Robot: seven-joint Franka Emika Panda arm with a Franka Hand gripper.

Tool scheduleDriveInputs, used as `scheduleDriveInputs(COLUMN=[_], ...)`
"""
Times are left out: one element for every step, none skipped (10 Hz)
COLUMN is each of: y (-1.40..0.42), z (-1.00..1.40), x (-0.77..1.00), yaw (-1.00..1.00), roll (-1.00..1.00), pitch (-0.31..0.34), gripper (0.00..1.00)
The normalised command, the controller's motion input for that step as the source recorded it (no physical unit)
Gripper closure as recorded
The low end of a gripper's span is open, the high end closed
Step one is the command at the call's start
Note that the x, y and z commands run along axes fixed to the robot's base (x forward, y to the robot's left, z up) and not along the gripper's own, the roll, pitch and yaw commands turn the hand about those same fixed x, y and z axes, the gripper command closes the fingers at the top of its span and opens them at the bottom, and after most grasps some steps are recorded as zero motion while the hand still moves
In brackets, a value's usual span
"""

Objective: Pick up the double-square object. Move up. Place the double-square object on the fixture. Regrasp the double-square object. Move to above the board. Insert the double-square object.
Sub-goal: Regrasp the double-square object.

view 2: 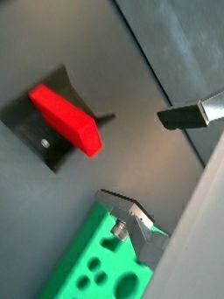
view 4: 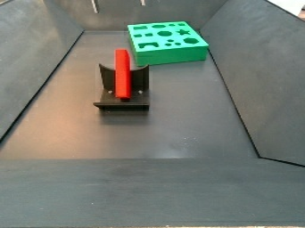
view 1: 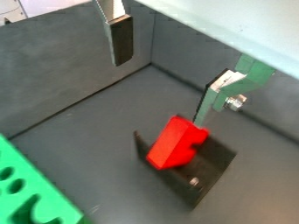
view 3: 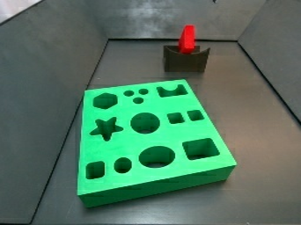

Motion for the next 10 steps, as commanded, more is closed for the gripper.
scheduleDriveInputs(y=[-0.02,-0.01,-0.02,-0.02,-0.02,-0.02,-0.02,-0.03,-0.03,-0.03], z=[0.01,0.01,0.02,0.01,-0.01,-0.01,-0.01,-0.01,-0.02,-0.01], x=[-0.04,-0.03,-0.02,-0.01,0.01,0.02,0.03,0.05,0.06,0.07], yaw=[0.02,0.02,0.02,0.02,0.02,0.02,0.02,0.02,0.03,0.04], roll=[1.00,1.00,1.00,1.00,1.00,1.00,1.00,1.00,1.00,1.00], pitch=[-0.043,-0.043,-0.039,-0.039,-0.030,-0.025,-0.013,0.007,0.028,0.057], gripper=[0.00,0.00,0.00,0.00,0.00,0.00,0.00,0.00,0.00,0.00])
